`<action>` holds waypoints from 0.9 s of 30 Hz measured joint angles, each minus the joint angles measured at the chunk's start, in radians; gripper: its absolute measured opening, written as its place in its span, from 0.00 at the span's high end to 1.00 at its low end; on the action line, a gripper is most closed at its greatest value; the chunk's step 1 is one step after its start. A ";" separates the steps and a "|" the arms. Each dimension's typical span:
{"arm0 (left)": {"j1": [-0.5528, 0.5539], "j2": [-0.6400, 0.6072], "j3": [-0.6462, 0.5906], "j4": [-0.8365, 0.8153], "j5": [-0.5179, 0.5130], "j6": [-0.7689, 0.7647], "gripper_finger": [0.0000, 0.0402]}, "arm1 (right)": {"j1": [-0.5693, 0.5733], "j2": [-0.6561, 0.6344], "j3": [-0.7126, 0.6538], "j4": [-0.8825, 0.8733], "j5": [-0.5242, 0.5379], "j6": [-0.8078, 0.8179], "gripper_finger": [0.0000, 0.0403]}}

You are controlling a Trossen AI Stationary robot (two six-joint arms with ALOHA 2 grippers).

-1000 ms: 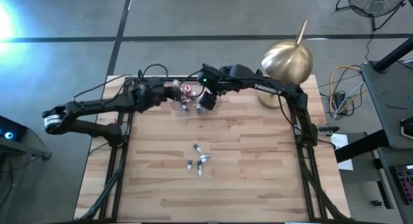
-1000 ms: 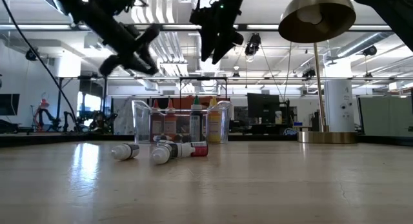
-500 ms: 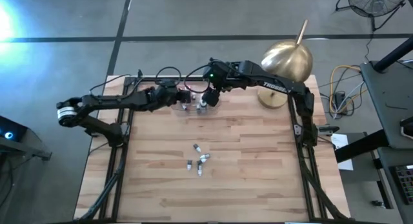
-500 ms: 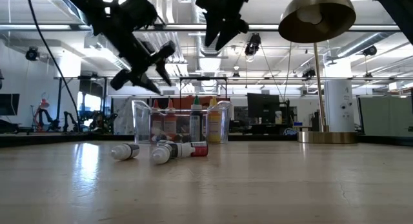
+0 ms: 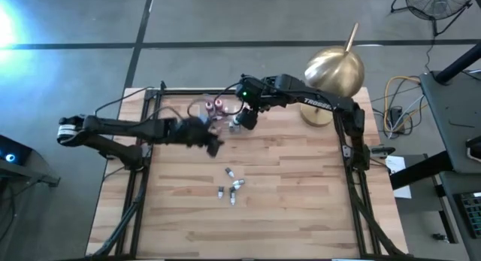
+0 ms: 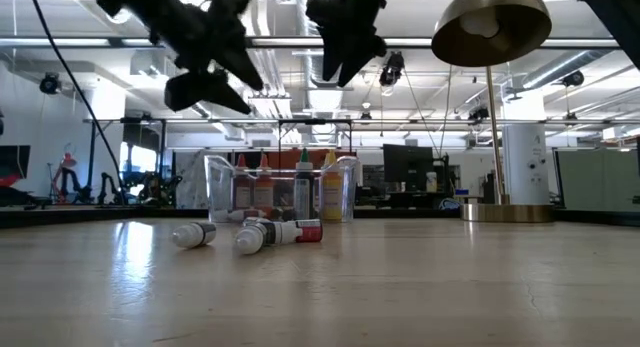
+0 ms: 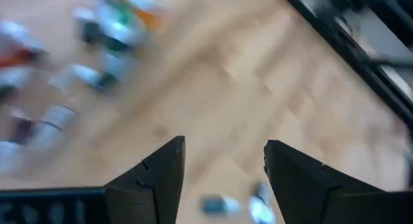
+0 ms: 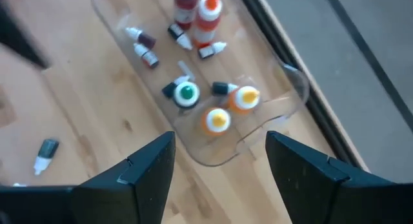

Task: Pick & Place food coloring
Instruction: Put the small dark green food coloring bottle into the transparent bin

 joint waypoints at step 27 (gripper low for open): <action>-0.422 0.516 0.215 -0.243 0.029 -0.602 0.54 | 0.039 0.000 -0.065 -0.032 -0.002 -0.077 0.42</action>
